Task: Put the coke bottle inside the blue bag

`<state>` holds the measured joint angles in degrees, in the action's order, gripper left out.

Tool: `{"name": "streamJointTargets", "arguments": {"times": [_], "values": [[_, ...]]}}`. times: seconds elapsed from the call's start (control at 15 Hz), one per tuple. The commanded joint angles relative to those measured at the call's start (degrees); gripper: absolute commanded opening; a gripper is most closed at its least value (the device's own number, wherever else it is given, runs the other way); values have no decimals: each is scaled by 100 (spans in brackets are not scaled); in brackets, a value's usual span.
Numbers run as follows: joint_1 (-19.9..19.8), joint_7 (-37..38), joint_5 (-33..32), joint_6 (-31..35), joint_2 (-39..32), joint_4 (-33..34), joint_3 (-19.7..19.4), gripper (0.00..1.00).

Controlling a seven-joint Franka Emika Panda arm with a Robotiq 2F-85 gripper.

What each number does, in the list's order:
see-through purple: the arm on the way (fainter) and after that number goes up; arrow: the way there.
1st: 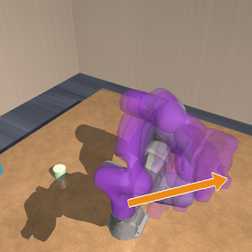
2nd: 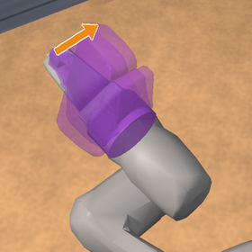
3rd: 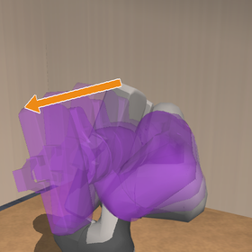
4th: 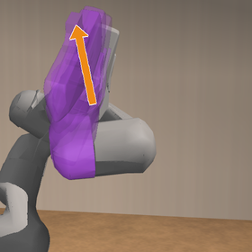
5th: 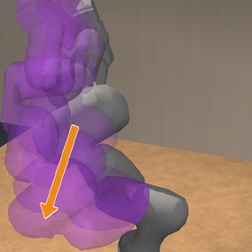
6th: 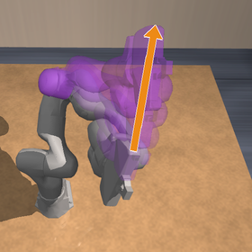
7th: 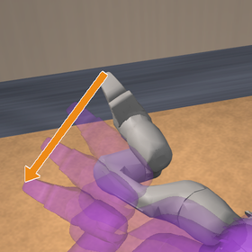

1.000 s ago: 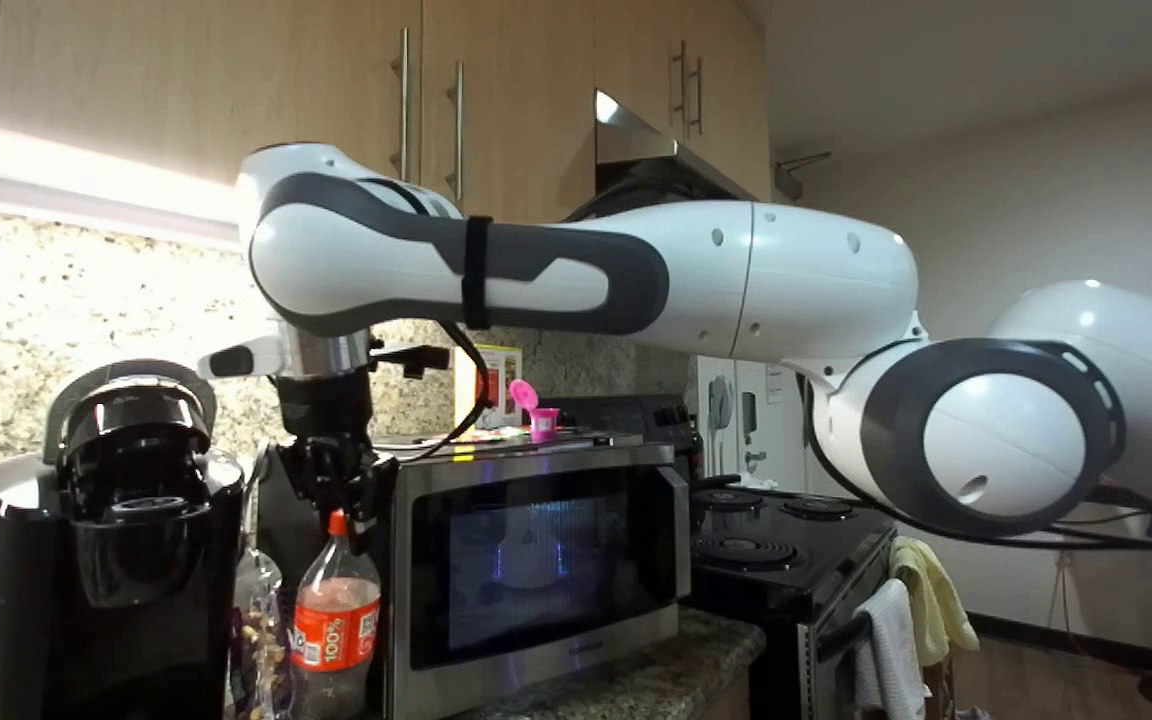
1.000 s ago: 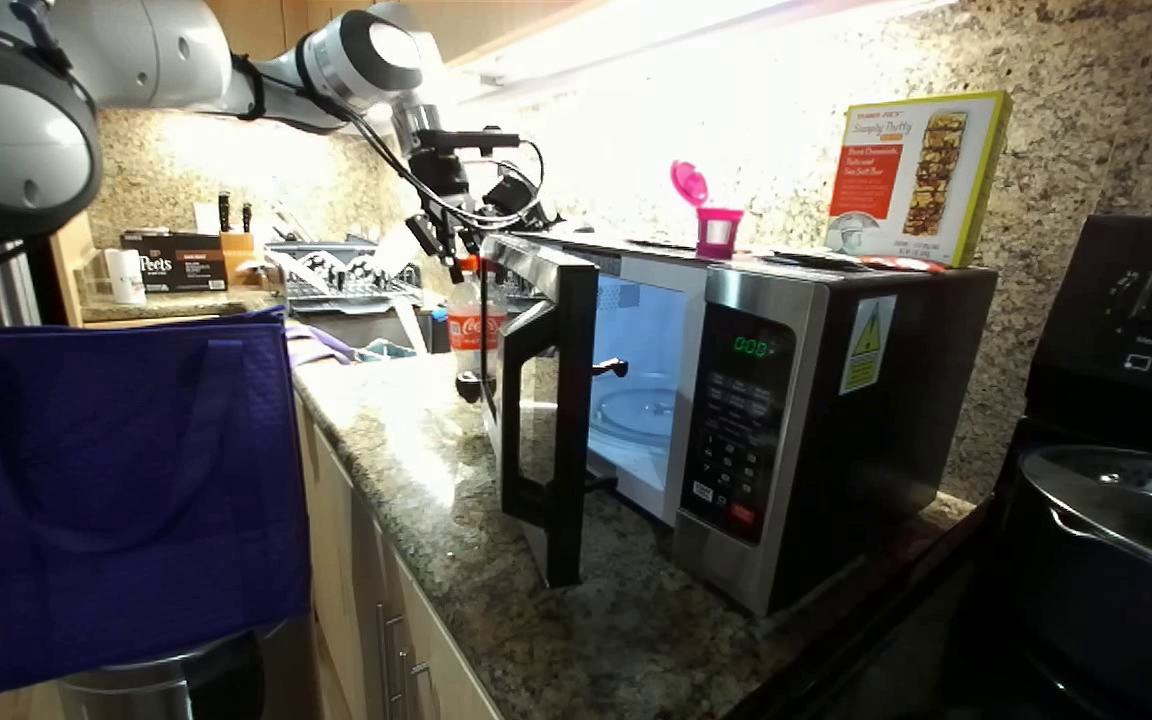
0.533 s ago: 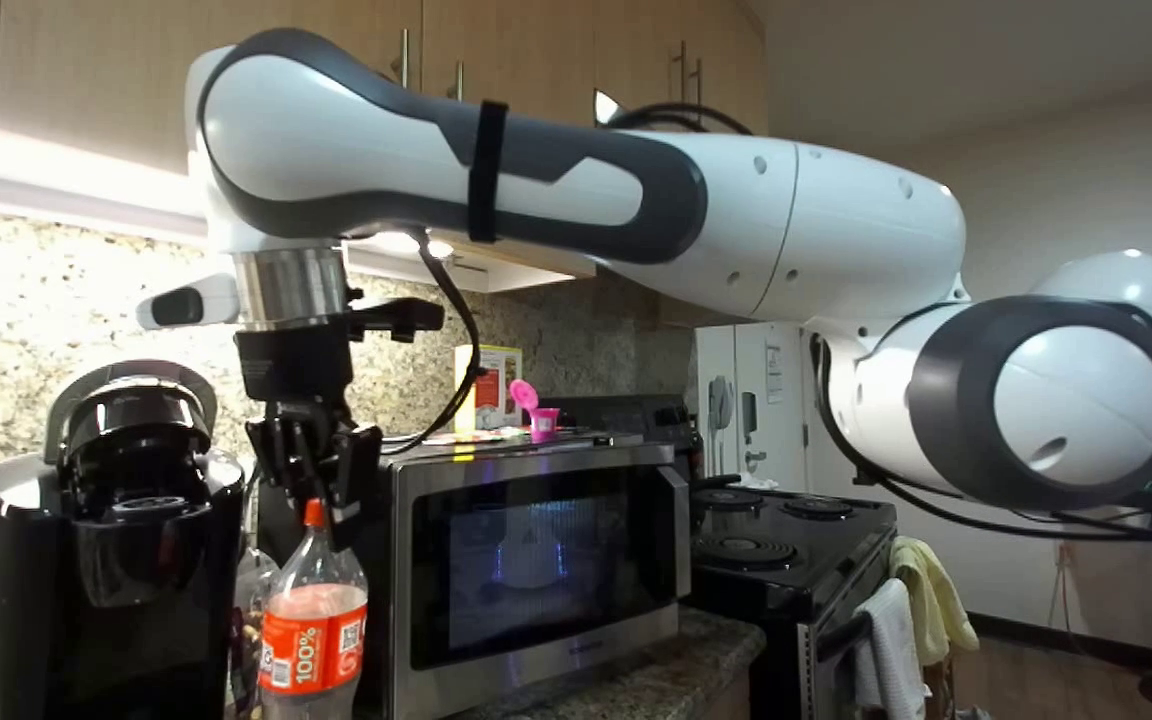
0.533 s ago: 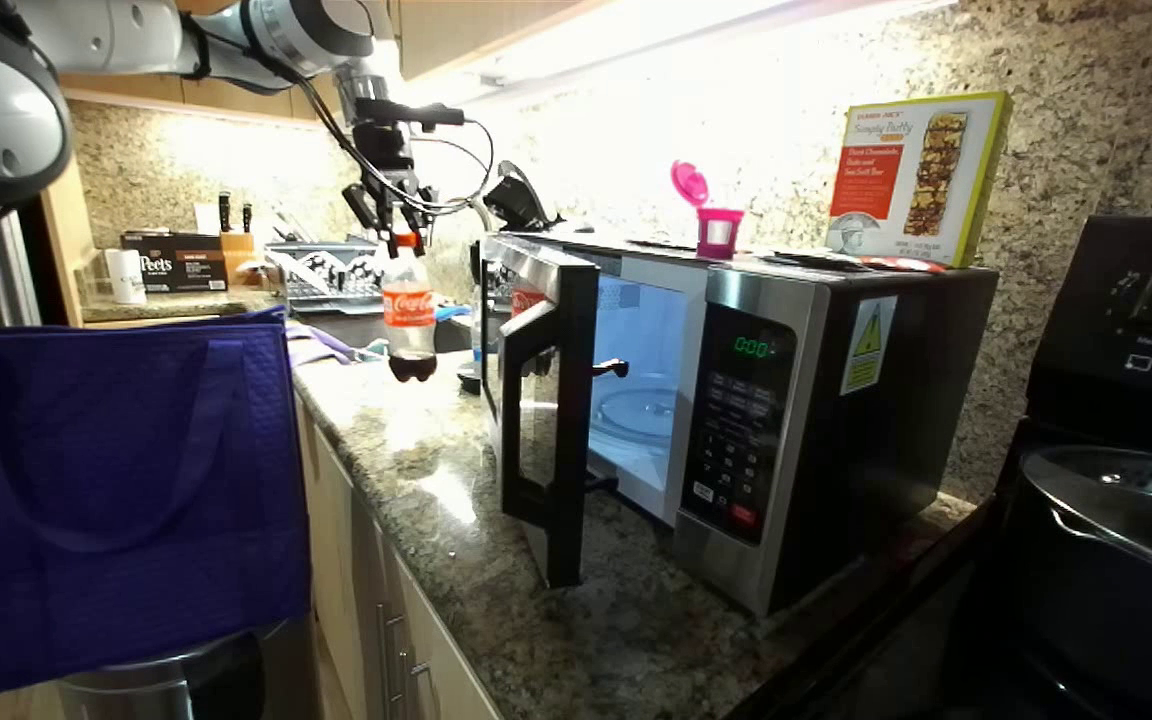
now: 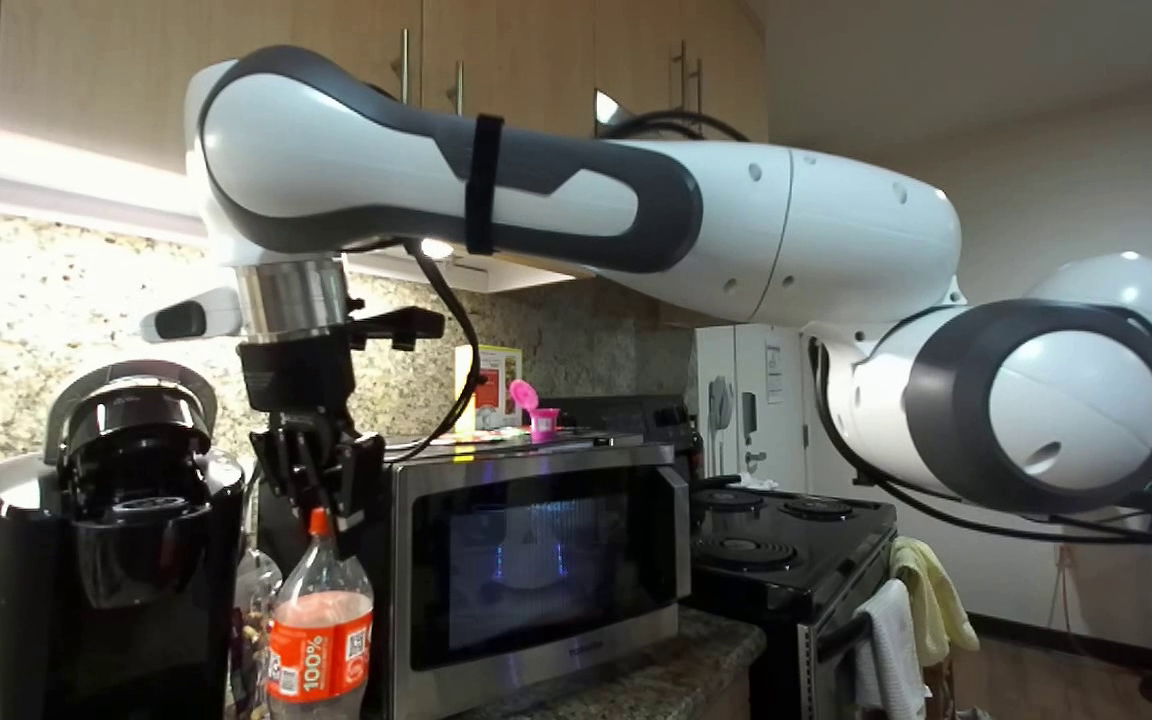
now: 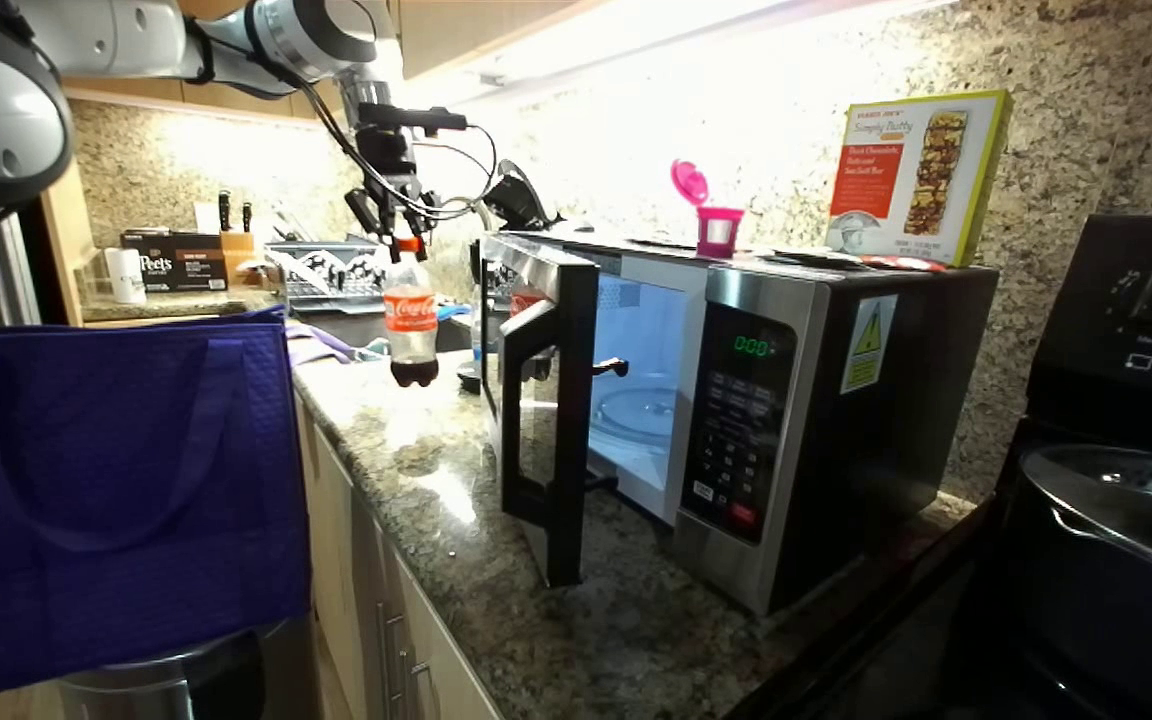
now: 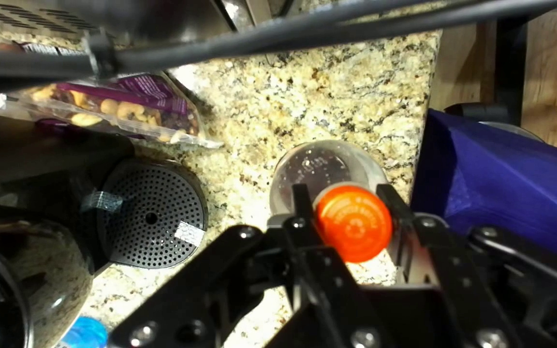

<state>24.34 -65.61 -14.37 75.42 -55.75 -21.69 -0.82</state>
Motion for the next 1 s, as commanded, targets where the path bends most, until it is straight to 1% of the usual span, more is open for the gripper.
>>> {"name": "streamJointTargets", "arguments": {"times": [0.0, 0.13, 0.27, 0.53, 0.93], "values": [[-17, -8, 26, 123, 31, 59, 14, 16], [-63, 416, 117, 257, 86, 30, 28, 16], [-123, 1061, 261, 330, 129, 17, 78, 16], [-212, 2184, 641, 122, 209, -61, 251, 15], [-256, 4021, 947, 44, 230, -51, 389, 15]]}}
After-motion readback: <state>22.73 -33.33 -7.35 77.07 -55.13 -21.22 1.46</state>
